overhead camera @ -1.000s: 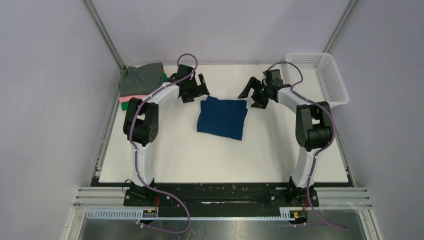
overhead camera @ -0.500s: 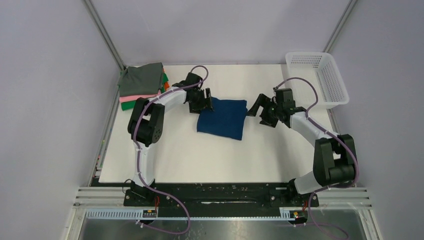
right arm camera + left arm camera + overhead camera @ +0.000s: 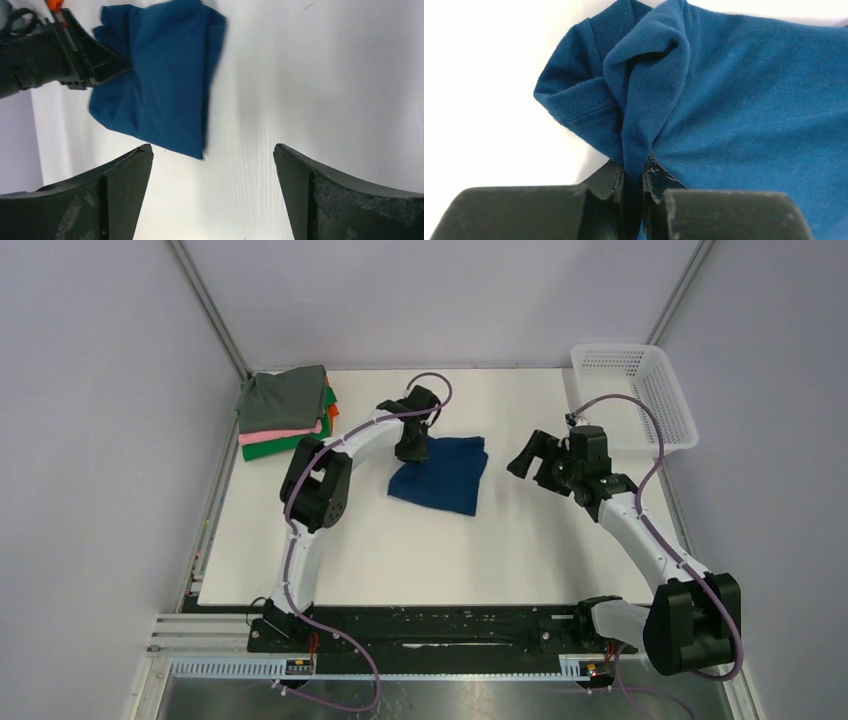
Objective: Fold and stack the t-shirts
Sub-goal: Put the neatly folded tshirt into the corner of the board with the left arm
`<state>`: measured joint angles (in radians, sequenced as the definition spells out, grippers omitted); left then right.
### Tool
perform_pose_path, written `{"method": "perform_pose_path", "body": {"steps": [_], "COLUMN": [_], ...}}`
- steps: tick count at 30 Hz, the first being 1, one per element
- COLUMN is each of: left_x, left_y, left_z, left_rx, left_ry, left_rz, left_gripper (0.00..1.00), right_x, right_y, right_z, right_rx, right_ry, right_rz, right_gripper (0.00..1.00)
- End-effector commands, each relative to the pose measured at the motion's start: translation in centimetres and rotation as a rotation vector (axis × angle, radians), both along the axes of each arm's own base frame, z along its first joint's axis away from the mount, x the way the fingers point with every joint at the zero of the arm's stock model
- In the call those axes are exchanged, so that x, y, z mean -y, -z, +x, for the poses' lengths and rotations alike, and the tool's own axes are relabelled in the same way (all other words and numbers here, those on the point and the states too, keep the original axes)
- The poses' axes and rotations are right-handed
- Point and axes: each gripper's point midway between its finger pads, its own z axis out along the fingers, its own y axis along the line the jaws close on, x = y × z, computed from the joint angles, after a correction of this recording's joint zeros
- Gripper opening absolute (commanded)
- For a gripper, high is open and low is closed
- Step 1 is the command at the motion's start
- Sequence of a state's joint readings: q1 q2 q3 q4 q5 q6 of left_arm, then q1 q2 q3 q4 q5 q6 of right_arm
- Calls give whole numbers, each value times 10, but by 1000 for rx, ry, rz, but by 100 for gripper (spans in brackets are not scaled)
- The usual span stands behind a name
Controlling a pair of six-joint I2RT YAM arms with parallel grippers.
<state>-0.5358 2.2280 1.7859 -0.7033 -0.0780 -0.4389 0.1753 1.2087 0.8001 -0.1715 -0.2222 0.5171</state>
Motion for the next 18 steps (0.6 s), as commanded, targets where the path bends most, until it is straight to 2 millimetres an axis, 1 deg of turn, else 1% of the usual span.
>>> {"method": "perform_pose_path", "body": {"steps": [1, 5, 8, 9, 13, 18], "left_x": [-77, -112, -134, -145, -176, -193], "left_y": [-48, -92, -121, -133, -165, -200], "left_z": [41, 69, 84, 88, 96, 101], "left_rx": [192, 327, 410, 429, 466, 515], "left_ry": [-96, -108, -85, -95, -86, -42], "left_rz": [320, 443, 517, 532, 574, 543], "left_gripper": [0, 0, 0, 0, 0, 0], "right_x": [18, 27, 33, 35, 37, 37], "right_y": [-5, -9, -13, -13, -12, -8], "right_z": [0, -2, -3, -3, -4, -3], "right_rx": [54, 83, 105, 108, 99, 73], "right_ry": [44, 78, 102, 107, 114, 110], "right_rz": [-79, -111, -131, -138, -151, -156], "right_gripper": [99, 100, 99, 99, 100, 99]}}
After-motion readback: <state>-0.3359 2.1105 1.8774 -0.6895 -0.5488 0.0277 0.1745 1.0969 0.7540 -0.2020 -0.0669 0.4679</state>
